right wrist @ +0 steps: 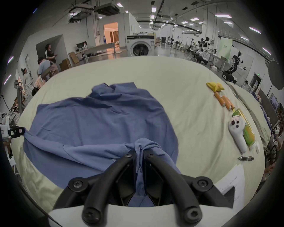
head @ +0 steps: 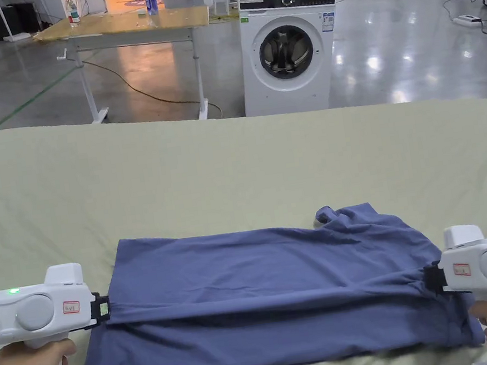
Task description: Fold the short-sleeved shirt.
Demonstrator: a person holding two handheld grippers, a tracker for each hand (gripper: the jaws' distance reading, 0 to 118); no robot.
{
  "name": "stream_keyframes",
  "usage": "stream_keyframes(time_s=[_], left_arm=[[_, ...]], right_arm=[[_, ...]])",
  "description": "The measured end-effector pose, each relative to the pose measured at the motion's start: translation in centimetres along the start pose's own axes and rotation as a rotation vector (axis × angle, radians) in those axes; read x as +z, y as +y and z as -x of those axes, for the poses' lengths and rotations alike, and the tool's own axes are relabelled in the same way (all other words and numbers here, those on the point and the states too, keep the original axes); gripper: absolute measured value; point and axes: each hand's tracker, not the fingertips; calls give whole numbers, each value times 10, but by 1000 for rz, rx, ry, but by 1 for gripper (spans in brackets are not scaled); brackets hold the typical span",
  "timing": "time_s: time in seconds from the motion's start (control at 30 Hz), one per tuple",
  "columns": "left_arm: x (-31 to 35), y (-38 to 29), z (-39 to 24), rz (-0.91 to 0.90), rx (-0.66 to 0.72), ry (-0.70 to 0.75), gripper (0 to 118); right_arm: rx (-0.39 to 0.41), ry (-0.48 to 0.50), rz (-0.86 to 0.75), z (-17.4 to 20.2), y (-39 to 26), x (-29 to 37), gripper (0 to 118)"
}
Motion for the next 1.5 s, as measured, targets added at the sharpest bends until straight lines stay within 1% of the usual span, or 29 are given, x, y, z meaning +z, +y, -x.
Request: stream_keyframes(time_s=[0.03,0.1,0.23,0.3,0.33,0.4,0.47,0.5,0.53,0.57,0.63,0.7,0.73,0.77,0.8,0.87,0.93,1.07,1.17,1.23,1.3,1.33,1.4,1.43,1.5], left_arm=[[-6,0,-1,12,-3,6,0],[-13,1,-4,23,-2,7,0],[-27,2,-9,46,-10,21,0],[-32,0,-13,52,-20,28,3],[-31,-1,-14,51,-22,33,7],[-26,-3,-14,16,-22,35,24],[-16,-7,-17,-28,-31,57,50],[-8,-8,-16,-52,-30,49,52],[2,-11,-16,-96,-20,28,52],[10,-14,-17,-122,-17,12,52],[30,-21,-19,-202,-15,19,48],[50,-32,-24,-284,-39,34,30],[60,-38,-27,-325,-48,47,22],[65,-42,-25,-349,-63,48,14],[73,-48,-27,-382,-66,68,10],[88,-60,-31,-432,-78,80,0],[93,-70,-24,-461,-76,83,0],[104,-89,-20,-483,-68,80,0],[107,-96,-19,-462,-80,103,0],[102,-95,-11,-390,-65,121,0],[87,-93,5,-329,-21,110,0],[77,-88,14,-266,-1,95,0],[58,-79,30,-200,31,62,0],[59,-76,20,-161,41,55,0],[43,-68,30,-98,70,33,0]], right_arm=[[4,-8,8,1,1,-7,7],[37,-25,21,5,0,-16,7],[28,-27,42,3,-1,-36,8],[24,-28,43,4,-3,-40,11],[32,-36,39,5,-4,-40,14],[49,-64,5,8,-5,-34,26],[43,-85,-62,14,-10,-20,41],[41,-74,-102,16,-12,-12,46],[37,-66,-139,19,-15,-3,49],[30,-61,-178,22,-18,5,49],[22,-54,-260,29,-27,25,49],[9,-58,-333,37,-35,44,45],[-3,-65,-372,43,-40,55,39],[-13,-67,-400,47,-44,64,21],[-15,-56,-430,51,-50,73,9],[-32,-67,-476,59,-59,87,5],[-33,-60,-515,67,-70,102,2],[-13,-73,-573,80,-87,124,0],[4,-91,-585,86,-96,133,0],[8,-91,-586,88,-102,138,0],[13,-93,-587,87,-105,141,0],[16,-99,-586,87,-107,142,0],[24,-101,-576,85,-109,142,0],[21,-98,-571,83,-110,142,0],[20,-103,-557,81,-112,140,0]])
